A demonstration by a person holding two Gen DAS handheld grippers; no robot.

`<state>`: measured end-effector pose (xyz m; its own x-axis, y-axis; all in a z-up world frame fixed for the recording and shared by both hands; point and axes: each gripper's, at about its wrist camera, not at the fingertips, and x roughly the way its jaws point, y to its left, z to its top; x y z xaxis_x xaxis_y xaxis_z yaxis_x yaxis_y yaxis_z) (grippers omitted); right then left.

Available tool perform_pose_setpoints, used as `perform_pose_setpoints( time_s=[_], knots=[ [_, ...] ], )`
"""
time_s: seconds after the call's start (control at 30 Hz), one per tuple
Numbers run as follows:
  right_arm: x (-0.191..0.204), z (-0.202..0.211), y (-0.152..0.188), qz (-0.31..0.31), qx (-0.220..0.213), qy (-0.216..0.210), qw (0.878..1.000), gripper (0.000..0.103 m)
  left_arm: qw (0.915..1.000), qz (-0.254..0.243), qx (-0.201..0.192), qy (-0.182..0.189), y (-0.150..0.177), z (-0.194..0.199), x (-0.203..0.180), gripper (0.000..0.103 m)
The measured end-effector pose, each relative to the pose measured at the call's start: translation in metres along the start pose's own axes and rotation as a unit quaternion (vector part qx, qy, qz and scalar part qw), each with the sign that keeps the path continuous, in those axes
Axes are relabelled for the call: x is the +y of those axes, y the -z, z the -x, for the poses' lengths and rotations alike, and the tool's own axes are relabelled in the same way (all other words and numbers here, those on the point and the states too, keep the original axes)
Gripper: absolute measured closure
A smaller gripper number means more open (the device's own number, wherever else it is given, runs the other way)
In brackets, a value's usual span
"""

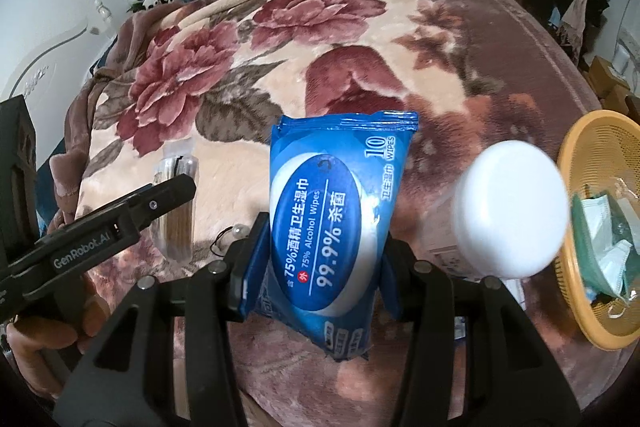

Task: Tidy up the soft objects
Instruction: 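Lift the wipes pack and swab bag with both tools and carry them over the orange basket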

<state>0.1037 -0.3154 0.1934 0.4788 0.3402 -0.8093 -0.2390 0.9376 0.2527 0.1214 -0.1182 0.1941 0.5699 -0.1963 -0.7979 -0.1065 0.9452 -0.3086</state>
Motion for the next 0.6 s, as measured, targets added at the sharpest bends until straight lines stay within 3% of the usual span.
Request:
perform_pose_setpoints(
  time_s=[0.6],
  knots=[
    [-0.061, 0.042, -0.004, -0.037, -0.038, 0.019, 0.998, 0.054, 0.9977, -0.058, 0.003, 0.035, -0.007, -0.004, -0.088, 0.038]
  ],
)
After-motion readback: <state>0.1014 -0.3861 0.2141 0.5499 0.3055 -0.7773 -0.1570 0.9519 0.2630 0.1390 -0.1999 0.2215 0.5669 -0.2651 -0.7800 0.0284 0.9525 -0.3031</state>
